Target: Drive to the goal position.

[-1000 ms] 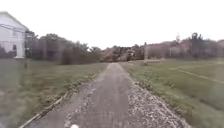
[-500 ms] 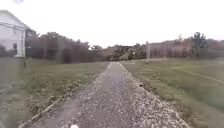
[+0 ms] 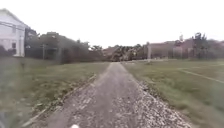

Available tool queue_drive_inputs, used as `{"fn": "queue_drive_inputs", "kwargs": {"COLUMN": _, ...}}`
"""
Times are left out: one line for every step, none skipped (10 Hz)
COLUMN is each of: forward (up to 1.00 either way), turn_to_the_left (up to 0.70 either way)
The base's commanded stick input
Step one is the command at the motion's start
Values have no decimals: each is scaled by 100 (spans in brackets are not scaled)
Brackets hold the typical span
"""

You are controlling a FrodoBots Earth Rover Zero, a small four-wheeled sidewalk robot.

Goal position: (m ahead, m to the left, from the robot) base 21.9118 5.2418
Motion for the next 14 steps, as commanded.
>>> {"fn": "queue_drive_inputs", "kwargs": {"forward": 67, "turn_to_the_left": 0}}
{"fn": "queue_drive_inputs", "kwargs": {"forward": 67, "turn_to_the_left": 0}}
{"fn": "queue_drive_inputs", "kwargs": {"forward": 67, "turn_to_the_left": 0}}
{"fn": "queue_drive_inputs", "kwargs": {"forward": 67, "turn_to_the_left": 0}}
{"fn": "queue_drive_inputs", "kwargs": {"forward": 67, "turn_to_the_left": 0}}
{"fn": "queue_drive_inputs", "kwargs": {"forward": 67, "turn_to_the_left": 0}}
{"fn": "queue_drive_inputs", "kwargs": {"forward": 67, "turn_to_the_left": 0}}
{"fn": "queue_drive_inputs", "kwargs": {"forward": 67, "turn_to_the_left": 0}}
{"fn": "queue_drive_inputs", "kwargs": {"forward": 66, "turn_to_the_left": 0}}
{"fn": "queue_drive_inputs", "kwargs": {"forward": 64, "turn_to_the_left": 0}}
{"fn": "queue_drive_inputs", "kwargs": {"forward": 64, "turn_to_the_left": 0}}
{"fn": "queue_drive_inputs", "kwargs": {"forward": 64, "turn_to_the_left": 0}}
{"fn": "queue_drive_inputs", "kwargs": {"forward": 64, "turn_to_the_left": 0}}
{"fn": "queue_drive_inputs", "kwargs": {"forward": 64, "turn_to_the_left": 0}}
